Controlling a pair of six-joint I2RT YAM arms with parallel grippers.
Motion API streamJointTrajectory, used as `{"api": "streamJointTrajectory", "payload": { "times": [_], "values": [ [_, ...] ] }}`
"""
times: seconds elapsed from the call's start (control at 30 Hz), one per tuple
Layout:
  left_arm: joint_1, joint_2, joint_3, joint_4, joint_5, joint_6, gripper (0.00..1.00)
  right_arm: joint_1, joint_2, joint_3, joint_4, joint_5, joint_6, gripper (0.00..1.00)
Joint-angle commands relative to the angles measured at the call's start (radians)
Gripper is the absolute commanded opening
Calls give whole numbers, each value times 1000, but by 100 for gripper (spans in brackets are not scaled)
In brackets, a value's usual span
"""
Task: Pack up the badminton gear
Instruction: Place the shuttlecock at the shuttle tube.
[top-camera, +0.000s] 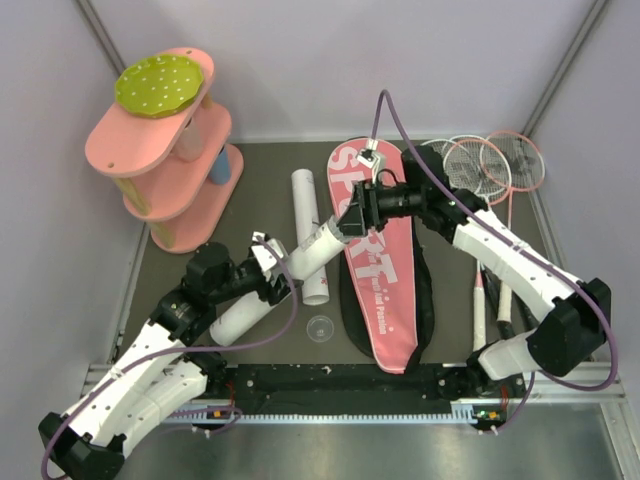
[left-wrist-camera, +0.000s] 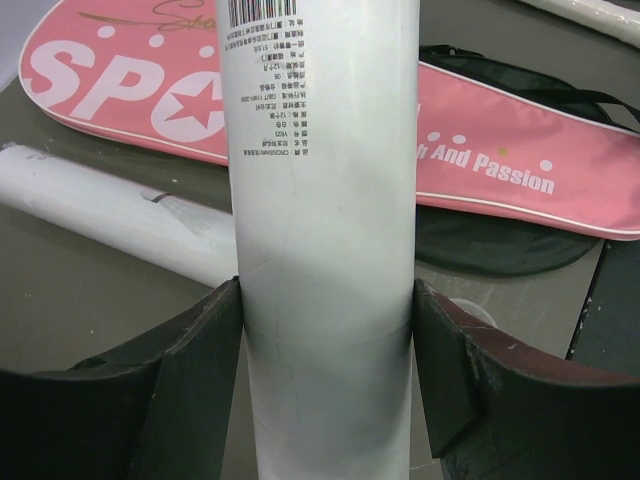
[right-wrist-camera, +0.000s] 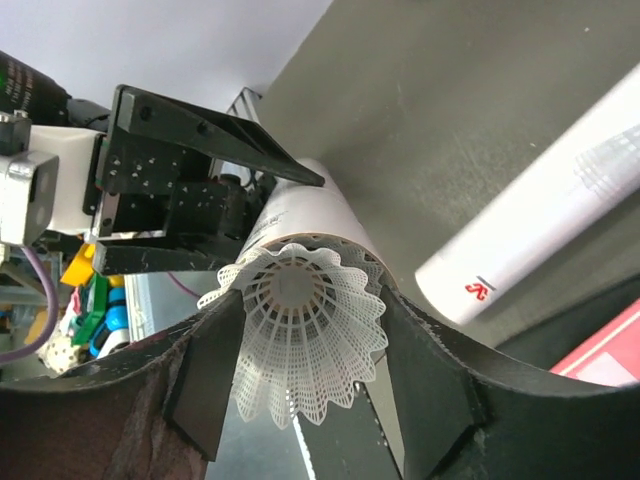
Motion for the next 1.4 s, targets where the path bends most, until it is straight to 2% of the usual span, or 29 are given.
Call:
{"api": "streamJointTrajectory", "payload": {
  "times": [0.0, 0.4, 0.53, 0.63, 0.77, 0.97, 1.13, 1.17, 1.23, 1.3, 1.33, 1.37],
  "values": [
    [-7, -7, 22, 144, 43, 10, 0, -6, -54, 36, -91, 29, -99, 66],
    [-10, -8, 20, 144, 46, 13, 0, -48, -65, 40, -117, -50, -119, 75],
    [-9, -7, 22, 143, 60, 10, 0, 6, -34, 12, -82, -58, -115, 80],
    [-10, -4, 25, 143, 107, 11, 0, 33, 41, 12, -9, -96, -52, 80],
    [-15, -13, 20, 144, 135, 11, 0, 75, 128, 26, -12, -109, -50, 80],
    [-18, -14, 23, 144, 123, 14, 0, 93, 124, 10, -14, -58, -49, 80],
    [-18, -8, 23, 141, 77, 8, 0, 60, 17, 18, 3, 3, -54, 80],
    [-18, -10, 22, 143, 30, 5, 0, 41, -20, 1, 24, 18, -23, 81],
    [-18, -8, 23, 135, -18, 7, 0, -29, -147, -79, 87, 64, 5, 82],
    [-18, 2, 31, 125, -93, 5, 0, -96, -238, -155, 185, 153, 54, 87],
    [-18, 7, 37, 120, -118, 7, 0, -112, -284, -216, 199, 181, 65, 92],
    [-18, 13, 39, 114, -168, 5, 0, -120, -348, -239, 201, 208, 66, 93]
  ]
}}
